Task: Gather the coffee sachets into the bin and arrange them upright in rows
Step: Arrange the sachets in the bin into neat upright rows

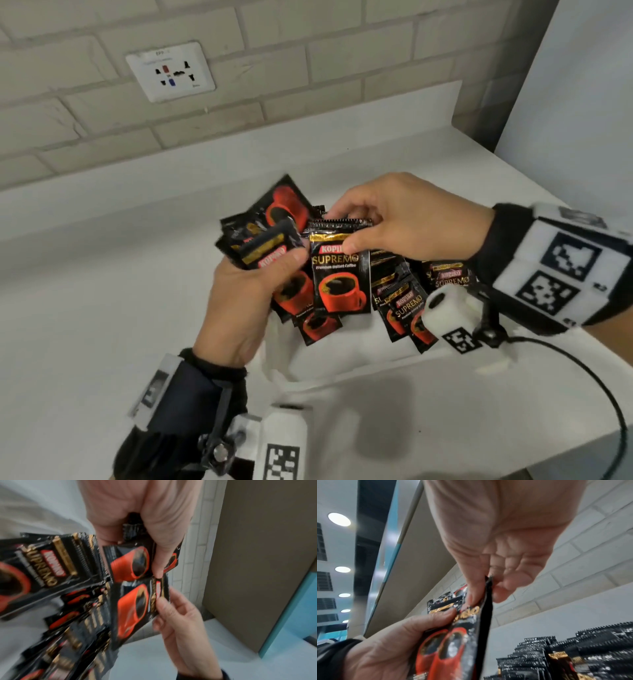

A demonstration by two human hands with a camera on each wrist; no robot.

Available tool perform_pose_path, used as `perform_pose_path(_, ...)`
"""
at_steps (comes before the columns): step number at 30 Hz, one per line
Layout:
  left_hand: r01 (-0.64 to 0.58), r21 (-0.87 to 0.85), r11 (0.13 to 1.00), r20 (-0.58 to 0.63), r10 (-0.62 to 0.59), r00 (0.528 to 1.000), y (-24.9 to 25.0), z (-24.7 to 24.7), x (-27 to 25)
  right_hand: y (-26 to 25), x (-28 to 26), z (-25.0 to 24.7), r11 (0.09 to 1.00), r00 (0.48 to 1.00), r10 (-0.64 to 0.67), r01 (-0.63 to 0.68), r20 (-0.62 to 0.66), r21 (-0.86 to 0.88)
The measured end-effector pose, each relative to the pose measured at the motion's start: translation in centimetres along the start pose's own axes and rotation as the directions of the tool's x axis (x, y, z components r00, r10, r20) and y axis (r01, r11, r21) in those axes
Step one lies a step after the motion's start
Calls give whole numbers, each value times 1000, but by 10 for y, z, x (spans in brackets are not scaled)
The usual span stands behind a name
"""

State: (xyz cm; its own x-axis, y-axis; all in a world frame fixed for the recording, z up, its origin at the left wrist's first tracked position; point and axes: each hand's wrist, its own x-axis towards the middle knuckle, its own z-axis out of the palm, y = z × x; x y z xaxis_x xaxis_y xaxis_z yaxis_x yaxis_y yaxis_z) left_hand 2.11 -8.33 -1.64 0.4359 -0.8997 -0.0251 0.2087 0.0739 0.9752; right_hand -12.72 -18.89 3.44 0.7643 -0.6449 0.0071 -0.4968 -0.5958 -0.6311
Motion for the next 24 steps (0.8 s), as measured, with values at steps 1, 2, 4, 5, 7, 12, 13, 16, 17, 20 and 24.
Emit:
perform_pose_path(1,-12,-31,999,-36,11,999,4,-6,3,1,4,-1,1000,1000,4,-4,12,1)
perform_pose_path(2,-22,-61,998,-69,18,997,9,-12,5,1,8,-2,1000,999,14,-14,31,-5)
perform_pose_path(4,-50,-99,994,-139,36,990,17,-25,9,3,13,2,998,995,36,-31,98,-48)
perform_pose_path(5,-69,-108,992,-173,50,984,20,-32,10,5,16,6,996,989,45,-32,144,-89)
perform_pose_path(7,-88,-116,989,-216,61,974,24,-40,10,6,19,17,986,966,56,-14,251,-165)
perform_pose_path(12,-59,-123,991,-232,29,972,18,-44,7,-1,27,56,933,891,81,90,447,-348)
perform_pose_path(13,-53,-121,991,-229,24,973,17,-44,7,-1,29,62,926,892,77,102,446,-364)
perform_pose_path(16,-38,-130,991,-230,7,973,14,-46,7,-4,37,71,905,917,50,125,395,-406)
perform_pose_path(17,-33,-128,991,-226,3,974,13,-47,8,-4,40,72,897,928,42,128,369,-423)
perform_pose_path(20,-23,-111,994,-220,-2,975,11,-49,8,-8,41,72,844,955,15,147,297,-516)
perform_pose_path(24,3,-117,993,-223,-29,974,6,-49,9,-10,37,75,776,955,4,184,296,-603)
